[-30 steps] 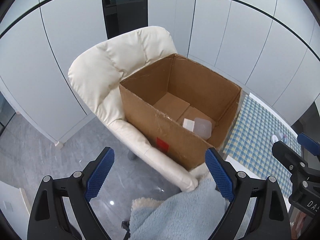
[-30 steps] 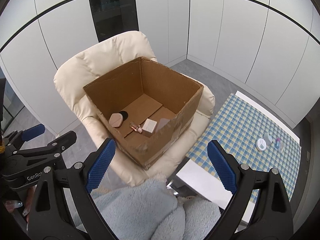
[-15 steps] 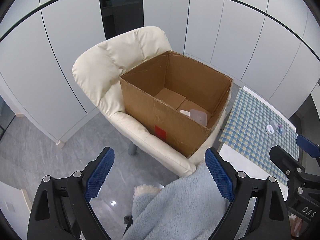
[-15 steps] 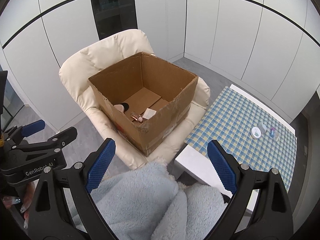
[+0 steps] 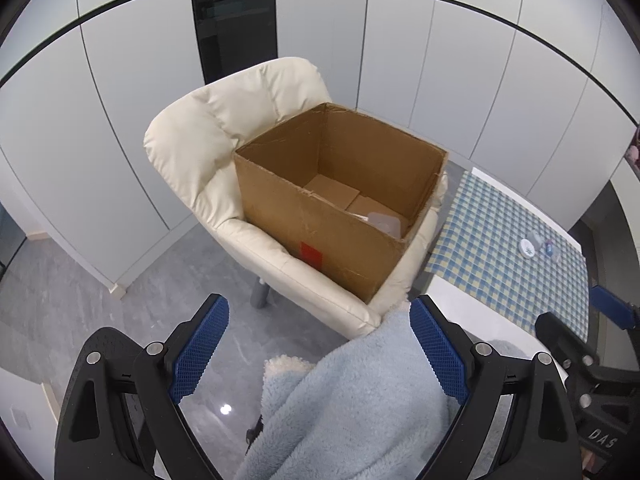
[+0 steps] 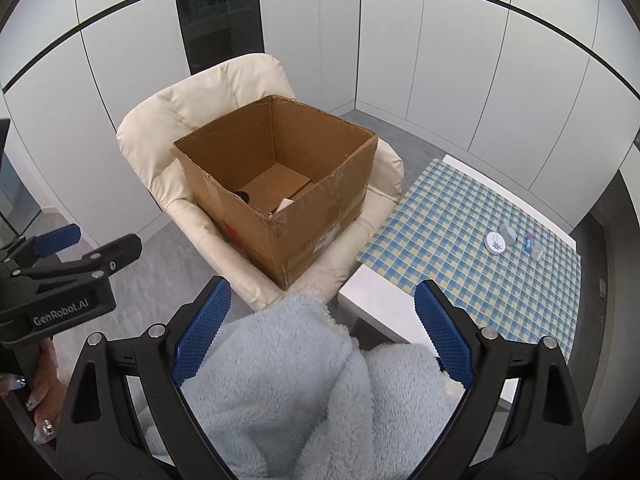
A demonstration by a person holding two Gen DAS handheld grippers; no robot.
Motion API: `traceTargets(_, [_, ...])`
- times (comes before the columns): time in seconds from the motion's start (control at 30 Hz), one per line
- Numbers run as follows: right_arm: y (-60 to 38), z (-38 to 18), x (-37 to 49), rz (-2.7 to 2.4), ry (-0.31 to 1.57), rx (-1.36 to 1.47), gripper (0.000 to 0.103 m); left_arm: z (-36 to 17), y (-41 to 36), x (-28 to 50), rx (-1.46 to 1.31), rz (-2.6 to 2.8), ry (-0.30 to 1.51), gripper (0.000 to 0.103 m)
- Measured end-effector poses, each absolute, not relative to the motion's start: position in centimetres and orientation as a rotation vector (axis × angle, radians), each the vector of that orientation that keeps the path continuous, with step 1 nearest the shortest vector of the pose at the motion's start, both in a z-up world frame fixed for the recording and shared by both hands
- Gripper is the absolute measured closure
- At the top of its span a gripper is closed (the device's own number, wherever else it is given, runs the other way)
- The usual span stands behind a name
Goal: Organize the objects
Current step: 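Move both open tools toward the checked table with the cosmetics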
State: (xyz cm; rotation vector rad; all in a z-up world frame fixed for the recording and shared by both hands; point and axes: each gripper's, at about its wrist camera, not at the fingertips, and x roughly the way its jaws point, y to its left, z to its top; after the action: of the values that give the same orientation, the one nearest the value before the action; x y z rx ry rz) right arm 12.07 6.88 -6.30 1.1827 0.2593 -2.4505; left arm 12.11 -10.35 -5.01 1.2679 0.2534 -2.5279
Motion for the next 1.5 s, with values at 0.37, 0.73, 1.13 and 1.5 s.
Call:
traceTargets(0.37, [7.0, -5.9, 12.8, -2.457, 0.295, 1.167, 0.008, -4.5, -9.4, 11.9, 1.255, -2.544, 0.248, 0.011])
traceTargets(0.73, [7.9, -5.7, 12.8, -2.47, 0.26, 1.175, 0.008, -4.6, -8.1, 11.7, 1.265, -2.558, 0.212, 0.011])
traceTargets(1.13, [9.6, -6.0, 12.2, -2.49, 0.208, 1.187, 0.008, -4.9, -6.7, 10.9, 1.276, -2.584, 0.158, 0.011])
traceTargets(1.5, [13.8, -6.8, 11.3, -2.561, 0.117, 1.244, 0.008, -5.8, -2.1, 8.7, 1.35, -2.665, 0.07, 0.011])
